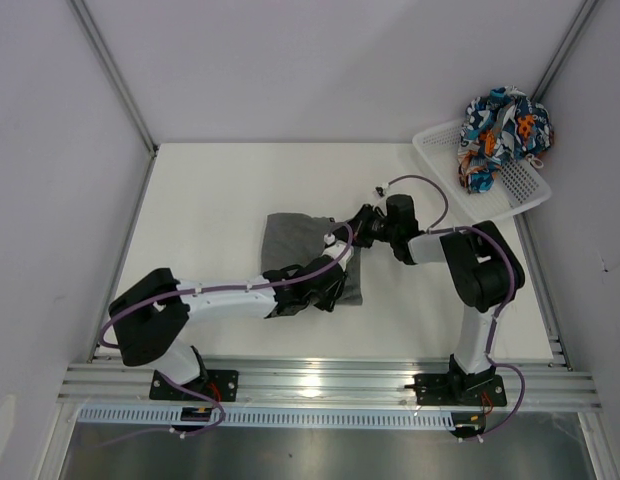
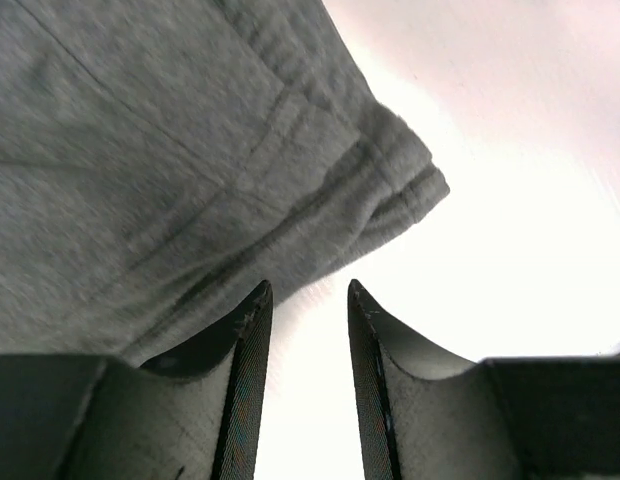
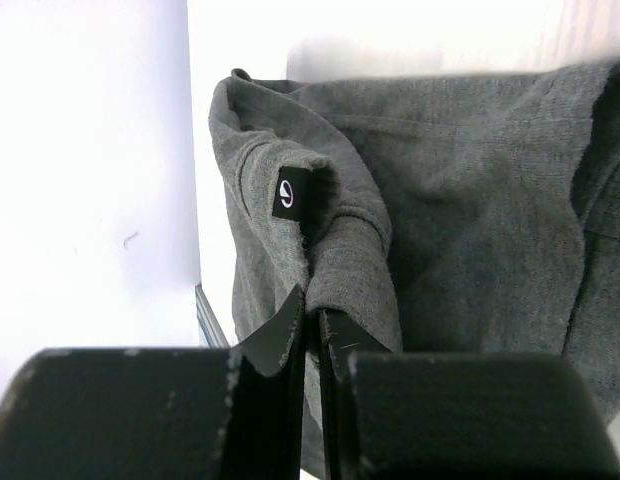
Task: Fold and stack the shorts
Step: Fold the shorts
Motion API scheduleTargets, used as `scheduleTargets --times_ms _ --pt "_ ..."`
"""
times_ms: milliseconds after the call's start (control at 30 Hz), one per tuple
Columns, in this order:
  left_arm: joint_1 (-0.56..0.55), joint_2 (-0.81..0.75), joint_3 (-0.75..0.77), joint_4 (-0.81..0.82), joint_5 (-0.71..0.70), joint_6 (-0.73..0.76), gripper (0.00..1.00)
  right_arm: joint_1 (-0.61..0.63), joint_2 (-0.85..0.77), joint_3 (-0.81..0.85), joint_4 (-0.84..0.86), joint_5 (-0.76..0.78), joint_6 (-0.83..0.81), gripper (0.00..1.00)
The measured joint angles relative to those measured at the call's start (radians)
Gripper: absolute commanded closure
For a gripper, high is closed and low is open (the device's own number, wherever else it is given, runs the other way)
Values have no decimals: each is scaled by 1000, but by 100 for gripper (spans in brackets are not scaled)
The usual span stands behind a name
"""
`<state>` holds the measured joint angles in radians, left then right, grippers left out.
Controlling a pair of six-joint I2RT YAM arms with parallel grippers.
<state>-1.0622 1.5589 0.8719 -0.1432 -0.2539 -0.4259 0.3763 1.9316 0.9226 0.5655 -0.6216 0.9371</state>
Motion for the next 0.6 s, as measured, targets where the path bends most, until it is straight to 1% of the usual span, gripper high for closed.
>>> scheduleTargets --times_ms 67,200,300,333,400,433,467,533,567,600 --pt "0 0 -10 8 15 0 61 -3 0 0 -1 3 -3 94" --pt "0 0 -21 15 39 0 60 -8 8 3 -9 10 -11 90" --pt "4 -11 -21 14 68 0 58 -10 42 19 -9 13 -18 82" --pt "11 -23 -21 13 84 0 58 -13 58 27 -13 14 -21 77" --pt "31 -64 -20 5 127 0 56 -18 72 37 -39 20 -31 71" --pt "47 -84 -18 0 145 0 56 -18 72 41 -57 24 -39 58" --pt "75 -113 -16 -2 174 0 55 -19 71 51 -83 32 -47 51" --pt "154 -174 -8 -12 224 -2 53 -19 64 71 -126 53 -72 41" --pt "197 -201 -2 -20 240 -3 51 -19 53 76 -154 66 -86 32" --pt "243 -225 7 -27 251 -5 46 -18 33 77 -185 87 -97 27"
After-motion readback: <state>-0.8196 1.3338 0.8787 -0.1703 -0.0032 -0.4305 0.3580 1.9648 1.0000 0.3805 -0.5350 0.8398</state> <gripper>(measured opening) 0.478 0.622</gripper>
